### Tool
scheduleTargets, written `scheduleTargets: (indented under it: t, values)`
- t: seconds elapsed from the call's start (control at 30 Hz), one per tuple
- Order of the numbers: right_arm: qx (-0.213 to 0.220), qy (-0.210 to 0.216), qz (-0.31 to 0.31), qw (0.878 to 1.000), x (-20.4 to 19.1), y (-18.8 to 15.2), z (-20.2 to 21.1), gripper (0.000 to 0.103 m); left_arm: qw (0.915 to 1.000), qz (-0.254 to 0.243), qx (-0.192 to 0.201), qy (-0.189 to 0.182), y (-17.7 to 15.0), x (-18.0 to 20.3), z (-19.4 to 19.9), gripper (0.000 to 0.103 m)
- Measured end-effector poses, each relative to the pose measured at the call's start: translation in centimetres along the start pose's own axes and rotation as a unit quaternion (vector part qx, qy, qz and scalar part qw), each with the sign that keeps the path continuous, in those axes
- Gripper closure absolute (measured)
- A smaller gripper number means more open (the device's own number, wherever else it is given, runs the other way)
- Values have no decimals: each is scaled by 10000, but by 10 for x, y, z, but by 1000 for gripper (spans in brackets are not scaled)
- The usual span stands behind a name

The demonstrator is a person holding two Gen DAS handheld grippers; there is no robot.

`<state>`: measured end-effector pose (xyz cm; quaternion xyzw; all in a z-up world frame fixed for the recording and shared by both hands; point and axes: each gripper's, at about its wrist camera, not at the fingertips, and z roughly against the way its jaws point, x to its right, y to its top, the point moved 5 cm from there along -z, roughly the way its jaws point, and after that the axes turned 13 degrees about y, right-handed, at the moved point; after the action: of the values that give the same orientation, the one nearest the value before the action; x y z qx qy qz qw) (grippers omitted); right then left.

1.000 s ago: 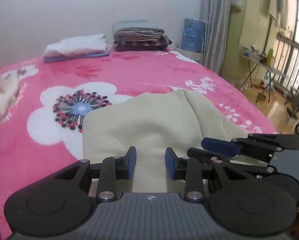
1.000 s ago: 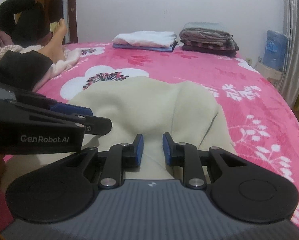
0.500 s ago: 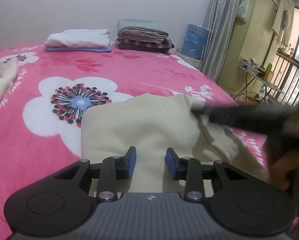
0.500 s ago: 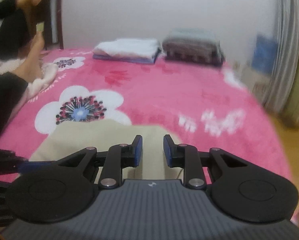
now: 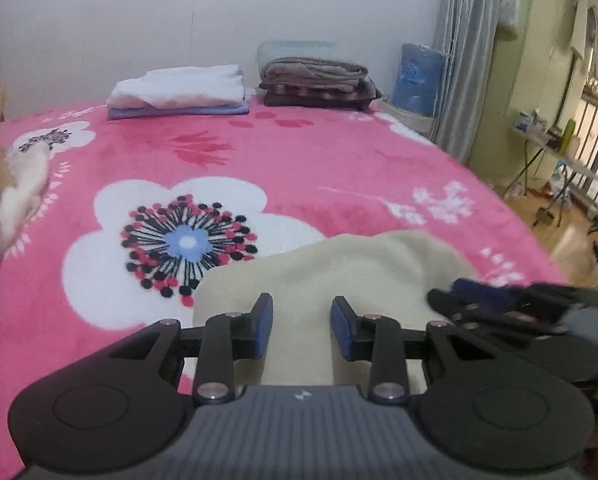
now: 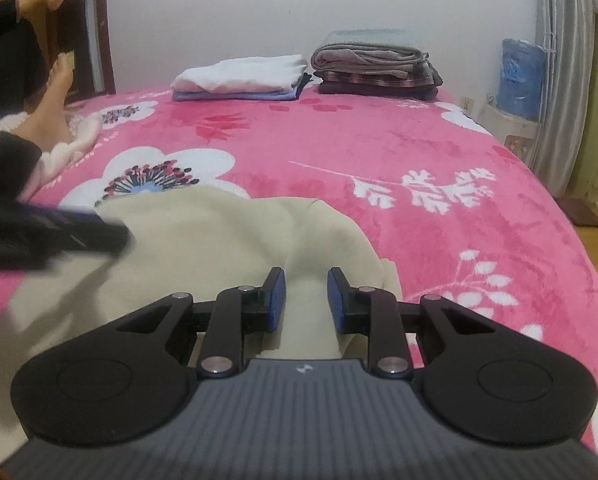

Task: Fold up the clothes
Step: 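Move the right gripper to the folded hoodie's edge beside the left gripper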

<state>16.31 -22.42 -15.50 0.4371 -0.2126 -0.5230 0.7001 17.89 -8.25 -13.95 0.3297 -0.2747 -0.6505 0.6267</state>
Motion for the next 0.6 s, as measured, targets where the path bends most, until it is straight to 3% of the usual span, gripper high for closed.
scheduleTargets:
  t: [0.13,0.2,0.33,0.4,0.47,0.6]
  values:
    - [22,272,-258,9993,10,3,2,80,9999,-129,60,65,-2,2,2,69]
    - [97,483,-853,9951,34,8,13,80,9999,-136,69,65,-3,1,2,69]
    - [379,-709,-1687,9824,100,13,67,77,9998,-153,125,94,-5,1,2,69]
    - [518,-711,-2071,9744,116,13,91,77,9997,-174,132,116,-5,2,2,69]
    - [436,-518,-1958,9783,108,13,106,77,9997,-187,136,114,-5,2,2,69]
    - [-7,171,-1017,9947,49,3,117,77,9994,-247,176,175,-5,4,3,69]
